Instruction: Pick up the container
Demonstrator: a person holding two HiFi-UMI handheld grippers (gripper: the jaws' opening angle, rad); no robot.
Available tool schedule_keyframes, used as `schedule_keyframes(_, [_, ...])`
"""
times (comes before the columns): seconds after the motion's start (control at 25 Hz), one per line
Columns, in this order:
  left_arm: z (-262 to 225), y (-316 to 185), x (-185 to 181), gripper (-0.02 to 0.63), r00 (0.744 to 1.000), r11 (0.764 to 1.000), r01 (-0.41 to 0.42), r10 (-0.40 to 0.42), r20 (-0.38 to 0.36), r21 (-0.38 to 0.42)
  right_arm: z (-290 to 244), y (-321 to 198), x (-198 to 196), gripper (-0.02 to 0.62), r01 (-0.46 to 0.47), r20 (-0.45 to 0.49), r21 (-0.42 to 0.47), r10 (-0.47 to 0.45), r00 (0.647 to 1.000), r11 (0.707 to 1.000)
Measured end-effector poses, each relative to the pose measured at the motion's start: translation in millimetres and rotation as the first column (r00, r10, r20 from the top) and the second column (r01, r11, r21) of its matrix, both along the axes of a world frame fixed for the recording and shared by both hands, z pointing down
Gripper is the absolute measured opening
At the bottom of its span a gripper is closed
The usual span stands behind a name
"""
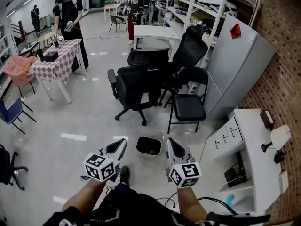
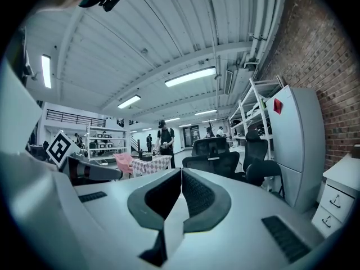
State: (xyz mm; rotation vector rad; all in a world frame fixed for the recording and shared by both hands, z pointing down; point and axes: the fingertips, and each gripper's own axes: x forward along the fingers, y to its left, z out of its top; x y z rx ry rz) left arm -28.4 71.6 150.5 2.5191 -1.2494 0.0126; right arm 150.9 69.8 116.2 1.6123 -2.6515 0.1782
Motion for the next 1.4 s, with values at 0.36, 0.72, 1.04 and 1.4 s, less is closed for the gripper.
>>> schedule_keyframes(0.36, [14.6, -86.0, -14.5, 0.009, 0.997, 0.998, -0.061, 0.060, -0.040, -0.013, 9.8, -73.5, -20.1, 0.009, -0.043, -0.055, -0.027, 0.041, 0.998, 0.999])
schedule_keyframes(0.72, [38.7, -165.2, -37.5, 0.011, 0.995, 0.993, -0.094, 0.092, -0.042, -0.064, 29.2, -151.3, -47.2, 0.009, -0.060, -0.060, -0.068, 0.056, 0.997, 0.996])
schedule_keyframes(1.04, [53.7, -222.1, -61.1, 0.011, 0.992, 0.987, -0.121, 0.115, -0.059, -0.101, 39.2, -209.3, -68.8, 0.009, -0.094, -0.086, -0.103, 0.085, 0.993, 0.990])
schedule_keyframes(1.4, [67.4, -268.2, -75.2, 0.011, 0.991, 0.987, -0.129, 0.126, -0.036, -0.099, 48.2, -253.1, -80.6, 0.009, -0.099, -0.104, -0.106, 0.088, 0.991, 0.989])
